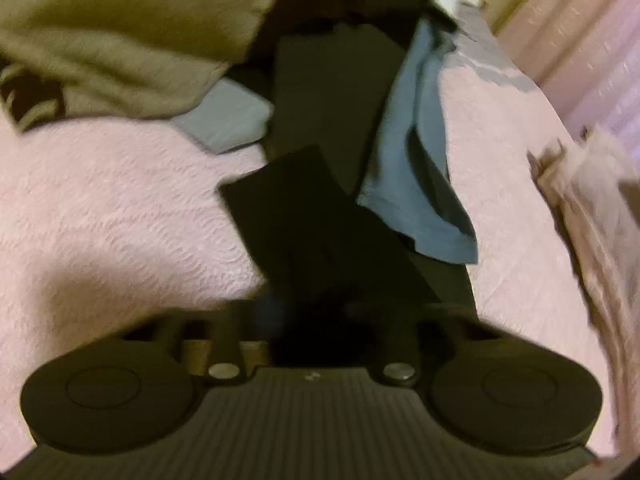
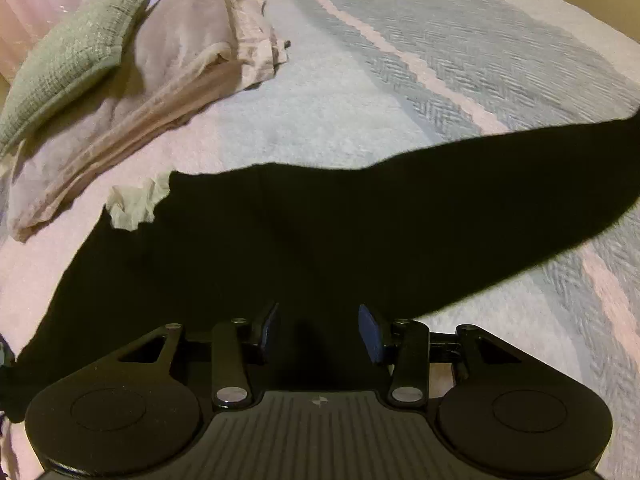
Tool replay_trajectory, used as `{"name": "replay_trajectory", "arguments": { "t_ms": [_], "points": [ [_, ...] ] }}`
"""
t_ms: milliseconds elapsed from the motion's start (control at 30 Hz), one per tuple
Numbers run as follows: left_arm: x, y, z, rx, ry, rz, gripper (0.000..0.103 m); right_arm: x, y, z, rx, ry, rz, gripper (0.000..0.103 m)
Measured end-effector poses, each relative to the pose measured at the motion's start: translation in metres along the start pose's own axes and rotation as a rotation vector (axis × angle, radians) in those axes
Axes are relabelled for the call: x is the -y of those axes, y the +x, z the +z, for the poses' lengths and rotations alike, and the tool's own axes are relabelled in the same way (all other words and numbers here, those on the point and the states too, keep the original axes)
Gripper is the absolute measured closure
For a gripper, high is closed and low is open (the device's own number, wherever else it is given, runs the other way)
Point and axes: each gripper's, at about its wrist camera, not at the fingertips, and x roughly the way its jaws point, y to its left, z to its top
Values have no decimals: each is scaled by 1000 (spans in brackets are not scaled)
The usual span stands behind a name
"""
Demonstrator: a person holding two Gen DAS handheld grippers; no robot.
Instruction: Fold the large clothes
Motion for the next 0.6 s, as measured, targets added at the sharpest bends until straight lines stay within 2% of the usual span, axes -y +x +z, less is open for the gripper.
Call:
{"name": "replay_trajectory", "arguments": {
  "t_ms": [100,167,200,233,300,367,400,533,600],
  "points": [
    [-2,-28,0,104,94,-15,97,-7,-8,-7,2,7,-27,62],
    [-5,-53,-2,211,220,15,97,-9,-12,-10,2,7,-31,62],
    [-8,-55,-2,226,254,21,96,-10,-14,-12,2,7,-33,62],
    [-12,-48,-5,205,289,36,96,-10,-14,-15,-3,7,-37,62],
    [-14,-20,-17,103,376,108,95,-8,-13,-22,-17,8,-45,62],
    [-2,-12,-35,123,527,169,94,-3,-14,-29,-36,19,-61,62],
    [3,-16,-38,126,557,184,93,0,-18,-33,-40,25,-61,62],
    [-2,-65,-44,85,535,108,89,24,-55,-48,-39,48,-51,62],
    [-6,-104,-61,19,549,51,85,42,-78,-64,-57,98,-34,62]
  ]
}}
